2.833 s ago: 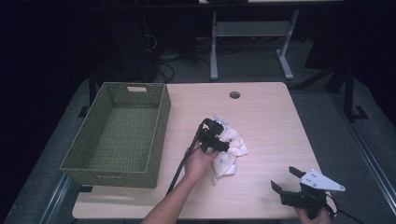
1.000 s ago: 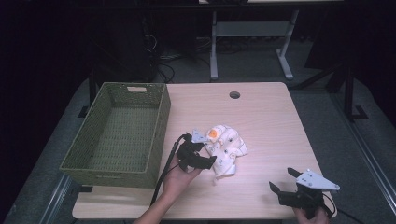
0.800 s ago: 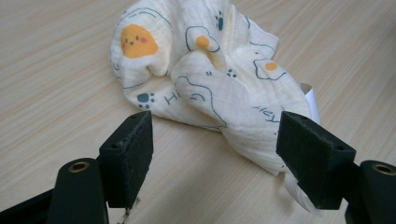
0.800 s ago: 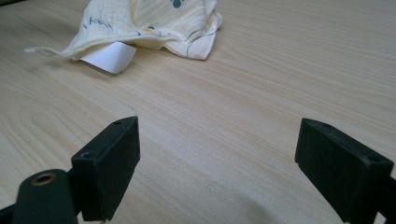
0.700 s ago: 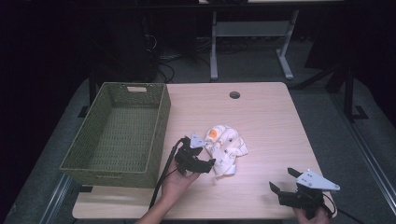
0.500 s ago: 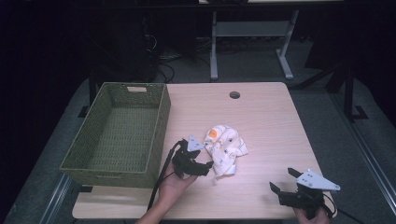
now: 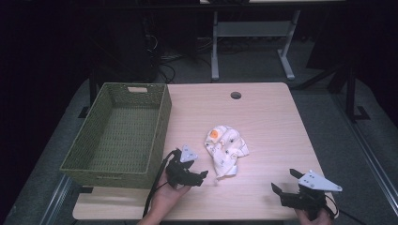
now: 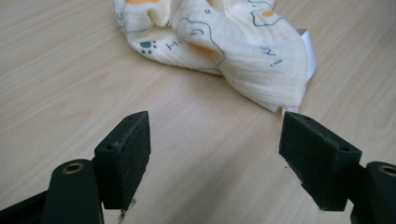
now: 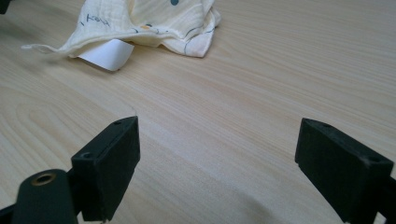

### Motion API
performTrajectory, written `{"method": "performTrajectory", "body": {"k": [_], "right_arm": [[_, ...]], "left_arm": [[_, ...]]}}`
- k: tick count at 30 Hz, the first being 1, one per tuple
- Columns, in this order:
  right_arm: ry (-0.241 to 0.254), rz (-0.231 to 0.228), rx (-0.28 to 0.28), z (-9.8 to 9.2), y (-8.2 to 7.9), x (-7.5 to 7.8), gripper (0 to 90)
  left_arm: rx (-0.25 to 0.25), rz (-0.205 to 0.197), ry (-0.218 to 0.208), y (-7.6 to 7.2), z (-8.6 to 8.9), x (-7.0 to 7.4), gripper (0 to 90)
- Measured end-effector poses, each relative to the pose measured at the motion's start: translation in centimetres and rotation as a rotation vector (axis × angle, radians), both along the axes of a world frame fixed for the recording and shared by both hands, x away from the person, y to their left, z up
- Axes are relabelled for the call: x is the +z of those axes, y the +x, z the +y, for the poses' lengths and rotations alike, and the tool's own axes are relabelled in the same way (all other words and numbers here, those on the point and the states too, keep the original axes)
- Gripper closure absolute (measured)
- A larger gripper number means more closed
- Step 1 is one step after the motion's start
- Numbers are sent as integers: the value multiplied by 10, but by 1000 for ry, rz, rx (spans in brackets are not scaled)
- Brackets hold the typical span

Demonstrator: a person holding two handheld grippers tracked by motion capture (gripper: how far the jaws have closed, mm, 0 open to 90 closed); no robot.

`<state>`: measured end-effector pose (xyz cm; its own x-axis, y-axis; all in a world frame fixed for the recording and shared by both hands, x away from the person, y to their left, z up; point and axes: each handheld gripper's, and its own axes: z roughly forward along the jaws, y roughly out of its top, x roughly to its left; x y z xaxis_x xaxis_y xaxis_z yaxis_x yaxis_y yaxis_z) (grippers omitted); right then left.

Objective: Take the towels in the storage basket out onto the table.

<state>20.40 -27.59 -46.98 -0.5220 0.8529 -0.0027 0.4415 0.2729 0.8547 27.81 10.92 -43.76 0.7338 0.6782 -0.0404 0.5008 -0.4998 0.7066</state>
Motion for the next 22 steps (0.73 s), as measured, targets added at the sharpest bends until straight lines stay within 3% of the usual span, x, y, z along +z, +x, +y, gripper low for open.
{"method": "performTrajectory", "body": {"k": [11, 15, 16, 22], "right_arm": [[-3, -2, -3, 0, -1, 0, 136], [-4, -3, 1, 0, -1, 0, 136], [-4, 0, 0, 0, -2, 0, 136], [10, -3, -5, -1, -3, 0, 136]], "left_arm": [[-23, 11, -14, -18, 4, 1, 227], [-34, 19, 4, -24, 10, -3, 225], [-43, 19, 22, -25, 12, -4, 225], [-21, 27, 0, -23, 21, -8, 225]]}}
